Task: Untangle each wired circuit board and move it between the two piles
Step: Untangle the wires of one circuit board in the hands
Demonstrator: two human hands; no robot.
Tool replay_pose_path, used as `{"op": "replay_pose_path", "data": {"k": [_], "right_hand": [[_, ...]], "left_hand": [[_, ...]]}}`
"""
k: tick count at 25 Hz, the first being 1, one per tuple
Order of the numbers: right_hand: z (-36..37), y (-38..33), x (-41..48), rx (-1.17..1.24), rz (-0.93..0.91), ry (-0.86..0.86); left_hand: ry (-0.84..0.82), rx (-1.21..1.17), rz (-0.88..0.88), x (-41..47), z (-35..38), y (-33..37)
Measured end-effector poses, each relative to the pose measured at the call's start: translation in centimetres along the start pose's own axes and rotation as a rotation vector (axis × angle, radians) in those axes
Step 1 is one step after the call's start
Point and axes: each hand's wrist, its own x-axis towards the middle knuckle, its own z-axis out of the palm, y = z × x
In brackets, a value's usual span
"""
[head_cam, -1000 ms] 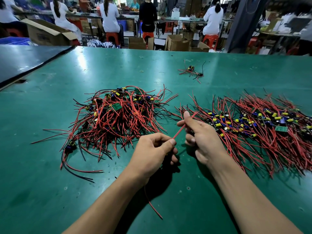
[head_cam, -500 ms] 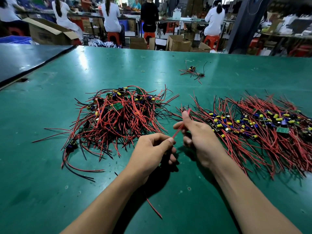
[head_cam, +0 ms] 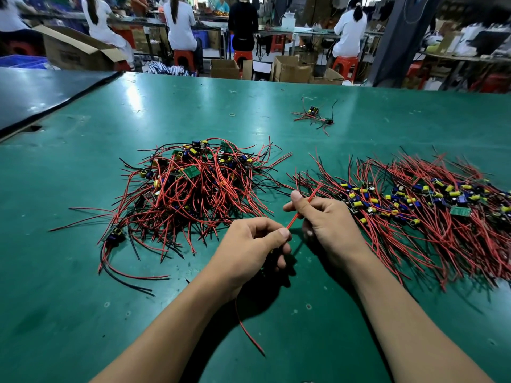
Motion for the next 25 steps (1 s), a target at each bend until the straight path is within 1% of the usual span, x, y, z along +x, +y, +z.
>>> {"op": "replay_pose_path", "data": {"k": [3,5,6,8,10,12,13,15,18,20,21,23,24,25], "right_hand": [[-0.7,0.2,0.5,-0.146,-0.111,0.147],[-0.8,0.2,0.7,-0.178,-0.127,0.214],[-0.7,0.2,0.7,-0.114,-0.085,0.219],[-0.5,-0.2,0.7,0.134,0.094,0.195],[-0.5,-1.0,0.7,0.444,0.331,0.107],[-0.9,-1.7,0.7,0.704,0.502,-0.004],[-1.0,-1.9,0.6,0.770,0.543,-0.043],[-0.9,-2.1,0.6,0.778,0.533,-0.069],[-0.2,-2.0,0.4,0.625,0.424,-0.114],[0.2,-1.9,-0.2,0.466,0.329,-0.166],[0.4,-1.7,-0.6,0.324,0.226,-0.205],[1.1,-1.4,-1.4,-0.155,-0.028,-0.317],[1.7,-1.3,-1.7,-0.352,-0.113,-0.367],[2.3,-1.1,-2.0,-0.450,-0.143,-0.387]], "left_hand": [[-0.031,0.045,-0.011,-0.1,-0.2,0.1],[-0.051,0.051,-0.018,-0.2,-0.3,0.3],[-0.061,0.046,-0.025,-0.3,-0.4,0.3],[-0.095,0.030,-0.045,-0.4,-0.5,0.5],[-0.138,0.010,-0.077,-0.6,-0.5,0.7],[-0.159,-0.022,-0.111,-0.7,-0.6,0.9],[-0.156,-0.036,-0.121,-0.8,-0.6,1.0],[-0.112,-0.074,-0.132,-0.8,-0.4,1.2],[0.026,-0.174,-0.112,-0.6,-0.3,1.8],[0.101,-0.311,-0.060,-0.3,-0.5,2.4],[0.118,-0.402,-0.018,-0.2,-0.7,2.8],[0.127,-0.564,0.082,-0.1,-1.2,3.3],[0.138,-0.615,0.125,-0.1,-1.4,3.6],[0.156,-0.647,0.158,-0.1,-1.6,3.6]]}}
